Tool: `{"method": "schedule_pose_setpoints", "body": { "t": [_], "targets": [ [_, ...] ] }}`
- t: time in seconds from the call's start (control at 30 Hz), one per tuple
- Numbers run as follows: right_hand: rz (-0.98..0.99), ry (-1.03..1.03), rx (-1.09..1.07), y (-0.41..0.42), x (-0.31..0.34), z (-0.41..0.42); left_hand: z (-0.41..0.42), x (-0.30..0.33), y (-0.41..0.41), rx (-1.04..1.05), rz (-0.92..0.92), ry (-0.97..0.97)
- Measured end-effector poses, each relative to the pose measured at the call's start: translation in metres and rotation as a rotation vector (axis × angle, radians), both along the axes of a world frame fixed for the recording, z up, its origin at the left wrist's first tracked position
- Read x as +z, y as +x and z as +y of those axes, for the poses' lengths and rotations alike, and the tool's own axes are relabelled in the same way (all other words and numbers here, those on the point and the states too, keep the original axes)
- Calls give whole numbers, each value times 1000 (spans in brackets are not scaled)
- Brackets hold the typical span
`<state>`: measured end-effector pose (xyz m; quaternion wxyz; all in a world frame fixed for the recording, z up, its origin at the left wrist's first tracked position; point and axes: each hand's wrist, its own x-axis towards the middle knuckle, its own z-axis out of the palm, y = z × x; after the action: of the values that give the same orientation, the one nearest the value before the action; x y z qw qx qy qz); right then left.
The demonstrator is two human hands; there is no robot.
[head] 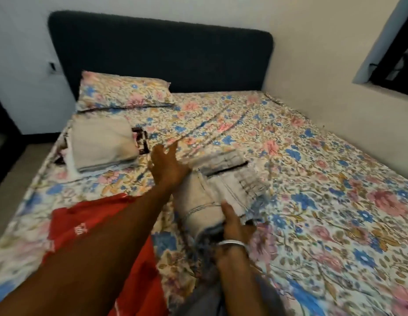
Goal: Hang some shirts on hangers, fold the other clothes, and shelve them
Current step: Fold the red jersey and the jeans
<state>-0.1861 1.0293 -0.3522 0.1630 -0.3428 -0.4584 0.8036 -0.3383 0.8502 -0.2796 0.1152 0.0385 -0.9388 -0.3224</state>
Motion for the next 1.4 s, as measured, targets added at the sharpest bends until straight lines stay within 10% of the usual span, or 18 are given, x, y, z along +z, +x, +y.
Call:
{"method": "schedule_pose_setpoints", "body": {
  "t": [0.13, 0.33, 0.53, 0.67, 0.77, 1.03, 1.4],
  "targets": [
    [-189, -162, 224, 13, -3, -68, -19, -88, 52, -355, -160, -377],
    [-270, -189, 319, 13, -15, -74, -22, -88, 90, -381, -155, -217],
    [-72, 745, 253, 51, 20, -109, -89, -81, 180, -227, 207, -146],
    [-85, 1023, 914, 39, 12, -179, -144, -104, 205, -76, -107, -254],
    [-218, 1170, 930, 17, -8, -209, -167, -127, 207, -92, -180, -303],
    [-176, 970, 872, -8, 6, -231, -189, -119, 205, -3, -54, 622],
    [-191, 1325, 837, 23, 18, -250, -192, -103, 202, -43, -159, 750]
  ]
}}
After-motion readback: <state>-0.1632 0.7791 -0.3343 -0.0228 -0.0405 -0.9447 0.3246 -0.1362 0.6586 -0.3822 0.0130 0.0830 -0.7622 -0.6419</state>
